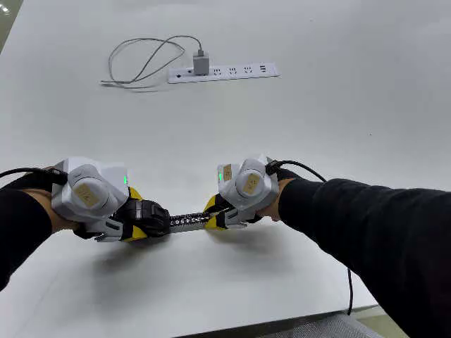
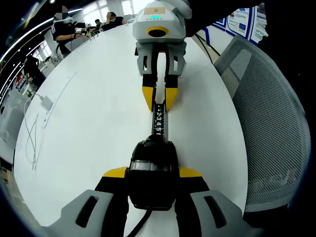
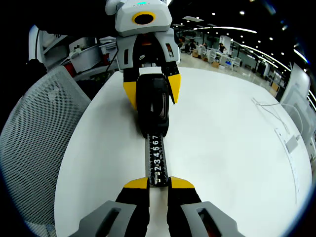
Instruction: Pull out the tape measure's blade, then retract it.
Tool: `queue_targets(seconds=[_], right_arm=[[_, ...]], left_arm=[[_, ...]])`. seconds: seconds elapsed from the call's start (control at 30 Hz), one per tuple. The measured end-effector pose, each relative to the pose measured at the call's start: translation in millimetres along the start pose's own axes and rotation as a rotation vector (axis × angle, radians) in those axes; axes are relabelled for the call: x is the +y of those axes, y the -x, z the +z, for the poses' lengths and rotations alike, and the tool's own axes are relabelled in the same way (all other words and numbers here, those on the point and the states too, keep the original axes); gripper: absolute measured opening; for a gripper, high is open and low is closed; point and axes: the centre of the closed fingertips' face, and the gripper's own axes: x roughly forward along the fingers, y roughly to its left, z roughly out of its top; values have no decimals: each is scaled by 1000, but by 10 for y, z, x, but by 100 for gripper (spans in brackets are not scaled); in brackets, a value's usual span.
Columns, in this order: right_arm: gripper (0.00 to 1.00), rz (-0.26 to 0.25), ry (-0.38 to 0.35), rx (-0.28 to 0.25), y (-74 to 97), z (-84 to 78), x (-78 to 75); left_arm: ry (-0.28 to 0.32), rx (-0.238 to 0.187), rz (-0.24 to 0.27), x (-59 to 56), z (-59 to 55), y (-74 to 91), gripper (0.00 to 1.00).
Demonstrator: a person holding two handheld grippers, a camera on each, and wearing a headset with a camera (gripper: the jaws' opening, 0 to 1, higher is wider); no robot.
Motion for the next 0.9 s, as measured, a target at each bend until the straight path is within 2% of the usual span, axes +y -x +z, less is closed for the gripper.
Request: queue_targets(seconds=[0.9], right_arm=[[9,-9,-38,-5,121,-113,9]], left_arm=[[0,-1,-2,13,-13,-14,30]])
